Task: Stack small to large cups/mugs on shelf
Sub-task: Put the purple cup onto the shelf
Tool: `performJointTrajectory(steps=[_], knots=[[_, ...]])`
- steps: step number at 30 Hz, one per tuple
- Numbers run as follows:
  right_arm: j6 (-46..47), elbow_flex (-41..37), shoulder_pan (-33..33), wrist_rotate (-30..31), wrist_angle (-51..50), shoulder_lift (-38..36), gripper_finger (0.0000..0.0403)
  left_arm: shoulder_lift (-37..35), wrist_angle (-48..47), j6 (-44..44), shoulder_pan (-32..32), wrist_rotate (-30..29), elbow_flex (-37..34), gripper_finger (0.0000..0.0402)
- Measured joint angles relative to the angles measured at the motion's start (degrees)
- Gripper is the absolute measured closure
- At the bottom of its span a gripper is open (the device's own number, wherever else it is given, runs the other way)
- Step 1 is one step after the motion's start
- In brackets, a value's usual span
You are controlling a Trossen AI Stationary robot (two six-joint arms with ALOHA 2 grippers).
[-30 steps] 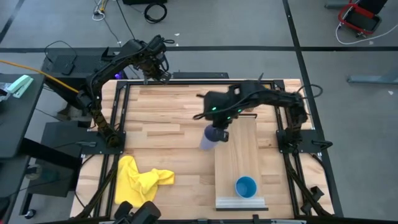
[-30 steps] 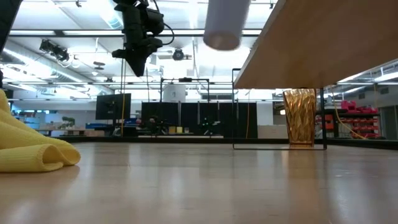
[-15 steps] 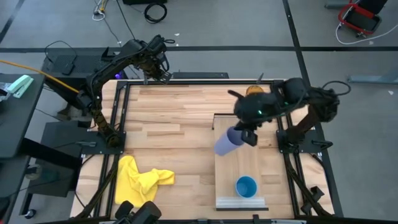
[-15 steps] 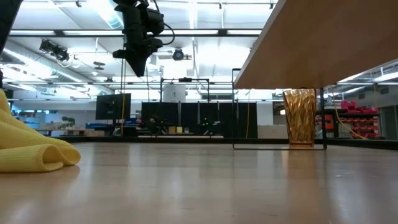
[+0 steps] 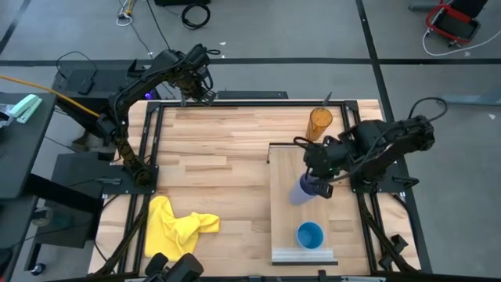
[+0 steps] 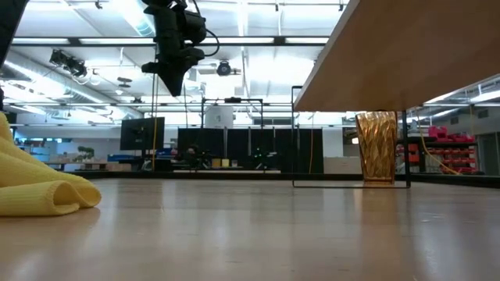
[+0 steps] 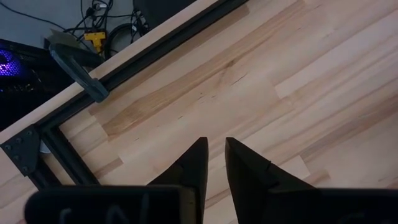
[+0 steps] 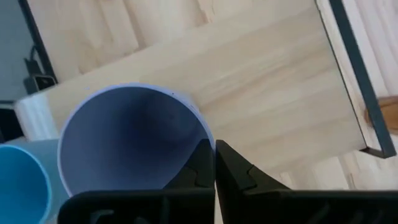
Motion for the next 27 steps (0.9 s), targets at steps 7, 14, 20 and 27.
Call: performJointTrajectory(steps=[7, 14, 20, 27], knots=[[0.6, -2.6, 0.4, 0.0, 0.0, 0.0, 0.0402, 0.0, 0.0, 0.1, 0.0, 0.0, 0.0, 0.034], [0.3, -4.6, 0.4, -0.9, 0.3, -0.2, 0.0402, 0.0, 0.0, 0.2, 0.0, 0.0, 0.0, 0.0344], [0.1, -4.0, 0.4, -1.4, -0.1, 0.0, 0.0399, 0.0, 0.1, 0.2, 0.0, 0.0, 0.0, 0.034], [-0.1, -4.0, 0.4, -3.3, -0.1, 0.0, 0.0378, 0.0, 0.1, 0.2, 0.0, 0.0, 0.0, 0.0344]])
